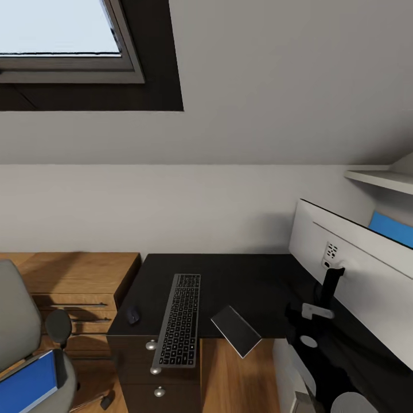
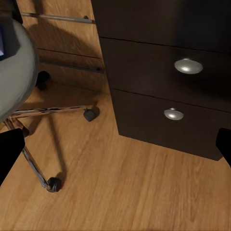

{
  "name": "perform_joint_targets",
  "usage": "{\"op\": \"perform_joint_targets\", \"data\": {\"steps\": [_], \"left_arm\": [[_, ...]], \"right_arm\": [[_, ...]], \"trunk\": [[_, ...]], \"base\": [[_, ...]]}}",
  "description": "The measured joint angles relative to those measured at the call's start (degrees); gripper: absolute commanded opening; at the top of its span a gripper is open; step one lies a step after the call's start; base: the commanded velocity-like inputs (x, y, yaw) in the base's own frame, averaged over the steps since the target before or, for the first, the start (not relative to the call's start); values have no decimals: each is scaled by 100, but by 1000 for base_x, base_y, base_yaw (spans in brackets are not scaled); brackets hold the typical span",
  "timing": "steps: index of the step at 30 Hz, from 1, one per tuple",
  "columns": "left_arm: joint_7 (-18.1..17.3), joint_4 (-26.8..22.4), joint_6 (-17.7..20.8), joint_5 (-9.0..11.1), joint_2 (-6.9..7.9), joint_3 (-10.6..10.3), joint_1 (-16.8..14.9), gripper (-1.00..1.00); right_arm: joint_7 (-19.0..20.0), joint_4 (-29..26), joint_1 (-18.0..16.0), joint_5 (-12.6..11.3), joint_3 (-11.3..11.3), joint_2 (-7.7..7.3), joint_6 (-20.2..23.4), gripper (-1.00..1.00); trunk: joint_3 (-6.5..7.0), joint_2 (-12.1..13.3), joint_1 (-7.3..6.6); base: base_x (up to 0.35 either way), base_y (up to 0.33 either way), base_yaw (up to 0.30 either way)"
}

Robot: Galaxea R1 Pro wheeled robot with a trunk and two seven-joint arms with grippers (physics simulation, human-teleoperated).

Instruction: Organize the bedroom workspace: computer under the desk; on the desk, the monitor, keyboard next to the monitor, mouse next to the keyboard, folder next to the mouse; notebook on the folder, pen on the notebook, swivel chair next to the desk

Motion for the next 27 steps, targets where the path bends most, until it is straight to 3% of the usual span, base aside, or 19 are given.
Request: {"op": "perform_joint_targets", "data": {"steps": [4, 8, 20, 23, 27], "left_arm": [[-3, -1, 0, 0, 0, -1, 0, 100], [-6, -1, 0, 0, 0, -1, 0, 100], [-7, 0, 0, 6, 0, 0, 0, 100], [-15, 10, 0, 8, 0, 0, 0, 100], [-21, 21, 0, 13, 0, 0, 0, 100]], "right_arm": [[-2, 67, -33, -11, -83, -33, -37, 100], [-9, 98, -54, -23, -390, -133, -48, 100], [192, 175, -67, -52, -543, -493, -320, 100], [389, 432, -246, -52, -574, -542, -400, 100], [567, 1260, -757, -64, -589, -625, -634, 100]], "trunk": [[0, 0, 0], [0, 0, 0], [0, 0, 0], [0, 0, 0], [0, 0, 0]], "base": [[0, 0, 0], [0, 0, 0], [0, 0, 0], [0, 0, 0], [0, 0, 0]]}}
